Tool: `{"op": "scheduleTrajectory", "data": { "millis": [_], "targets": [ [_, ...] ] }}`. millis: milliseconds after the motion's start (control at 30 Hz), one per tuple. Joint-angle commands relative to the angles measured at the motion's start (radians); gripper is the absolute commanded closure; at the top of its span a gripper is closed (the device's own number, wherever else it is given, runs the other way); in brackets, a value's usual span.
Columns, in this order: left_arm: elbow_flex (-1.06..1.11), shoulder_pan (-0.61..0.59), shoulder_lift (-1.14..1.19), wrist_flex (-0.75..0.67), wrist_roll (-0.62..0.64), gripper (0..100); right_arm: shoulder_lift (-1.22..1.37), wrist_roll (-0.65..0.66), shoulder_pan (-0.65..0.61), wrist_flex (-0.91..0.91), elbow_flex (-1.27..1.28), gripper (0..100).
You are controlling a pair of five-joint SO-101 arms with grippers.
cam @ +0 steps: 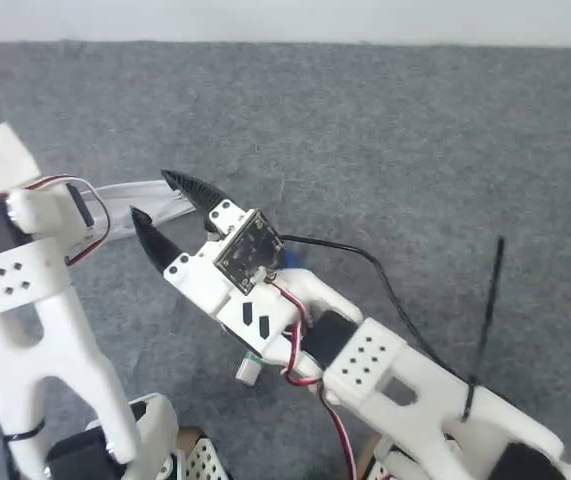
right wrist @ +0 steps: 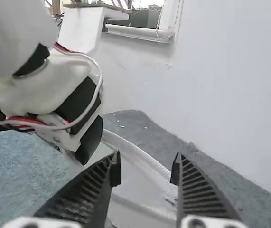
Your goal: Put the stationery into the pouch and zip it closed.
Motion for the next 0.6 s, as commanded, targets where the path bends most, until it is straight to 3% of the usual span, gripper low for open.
{"op": "scheduleTrajectory", "data": {
  "millis": [0, 267, 567],
  "targets": [
    [-0.005, 0.006, -0.006, -0.028, 0.011, 99, -0.111, -0.051, -0.021, 0.104, -0.008, 83.6],
    [-0.007, 0.003, -0.006, -0.041, 0.011, 99, -0.240, -0.054, -0.022, 0.265, -0.008, 83.6],
    [0.010, 0.006, -0.006, -0.041, 0.011, 99, -0.417, -0.054, 0.033, 0.618, -0.008, 83.6]
  ]
}}
